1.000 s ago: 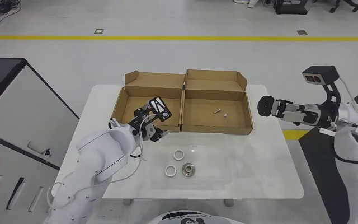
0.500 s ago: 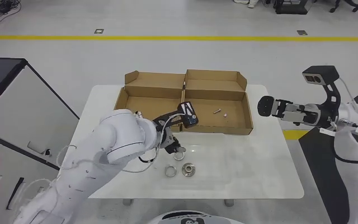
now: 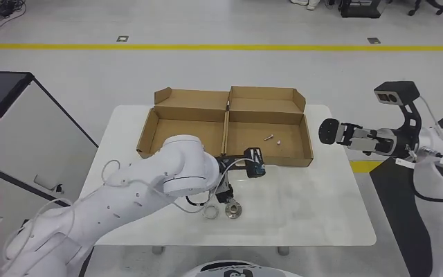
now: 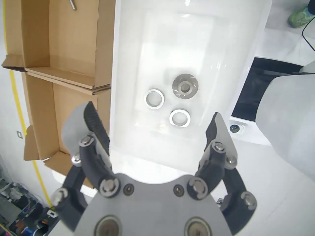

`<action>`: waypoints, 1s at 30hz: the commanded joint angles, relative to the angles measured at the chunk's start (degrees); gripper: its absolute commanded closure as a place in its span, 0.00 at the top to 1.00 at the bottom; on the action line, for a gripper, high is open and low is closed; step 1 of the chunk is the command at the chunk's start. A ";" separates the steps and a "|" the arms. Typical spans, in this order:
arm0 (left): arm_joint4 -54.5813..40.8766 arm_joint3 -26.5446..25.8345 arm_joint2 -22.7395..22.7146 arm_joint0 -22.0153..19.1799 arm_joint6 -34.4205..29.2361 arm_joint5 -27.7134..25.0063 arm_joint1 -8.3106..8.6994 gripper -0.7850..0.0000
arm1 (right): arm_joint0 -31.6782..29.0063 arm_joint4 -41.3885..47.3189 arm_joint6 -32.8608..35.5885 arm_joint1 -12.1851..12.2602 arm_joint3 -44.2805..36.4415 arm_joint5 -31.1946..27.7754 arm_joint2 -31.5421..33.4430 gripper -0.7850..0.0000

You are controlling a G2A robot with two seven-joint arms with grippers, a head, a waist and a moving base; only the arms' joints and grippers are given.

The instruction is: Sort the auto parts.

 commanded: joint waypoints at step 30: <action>-2.62 17.06 18.45 -9.70 1.15 -1.37 -8.49 0.78 | 0.00 0.00 0.00 0.00 0.00 0.00 0.00 1.00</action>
